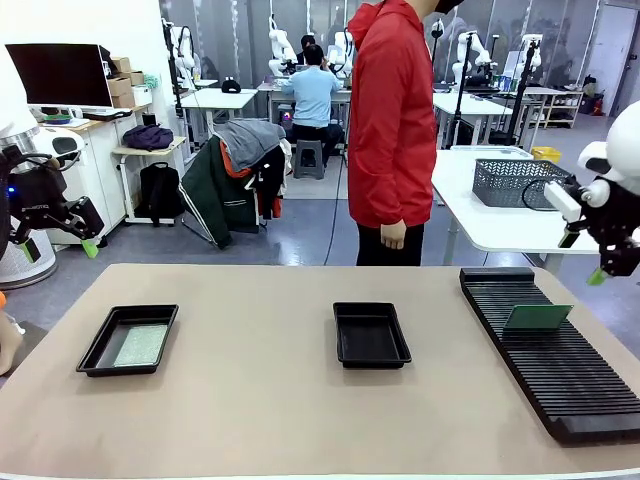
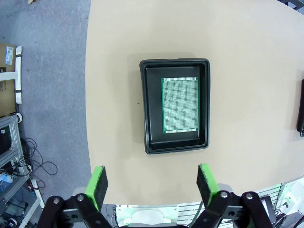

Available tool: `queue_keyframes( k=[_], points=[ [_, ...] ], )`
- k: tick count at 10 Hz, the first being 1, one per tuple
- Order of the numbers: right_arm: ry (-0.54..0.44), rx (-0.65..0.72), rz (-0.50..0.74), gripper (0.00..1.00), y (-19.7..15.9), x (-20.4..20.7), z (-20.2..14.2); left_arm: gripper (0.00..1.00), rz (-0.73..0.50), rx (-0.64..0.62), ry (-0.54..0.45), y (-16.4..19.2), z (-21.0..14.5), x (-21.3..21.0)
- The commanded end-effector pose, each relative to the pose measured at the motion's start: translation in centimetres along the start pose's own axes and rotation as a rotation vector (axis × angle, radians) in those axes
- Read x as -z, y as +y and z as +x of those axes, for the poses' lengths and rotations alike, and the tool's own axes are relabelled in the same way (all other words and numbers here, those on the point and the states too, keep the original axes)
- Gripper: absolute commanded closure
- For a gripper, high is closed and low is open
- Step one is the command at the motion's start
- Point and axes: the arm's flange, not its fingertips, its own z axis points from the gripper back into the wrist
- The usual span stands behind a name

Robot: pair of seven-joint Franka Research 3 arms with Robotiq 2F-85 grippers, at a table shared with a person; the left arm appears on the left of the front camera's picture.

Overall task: Inspect and transfer BCBs to ESD trays.
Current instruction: Pick up the Blank PCB from the PCB Rack and place it in the right ESD tray.

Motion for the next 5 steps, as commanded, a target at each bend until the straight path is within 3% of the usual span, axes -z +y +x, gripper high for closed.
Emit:
queue_keyframes(
  k=[1,5],
  points=[
    [-0.020,-0.020,-0.017,0.00,-0.5,3.0,-0.6,0.00,0.000,-0.001,-0.006,0.1,0.0,0.3],
    [-0.023,-0.007,-0.001,0.00,-1.6,8.1,-0.9,0.00,0.000,-0.001,-0.006,0.1,0.0,0.3]
  ],
)
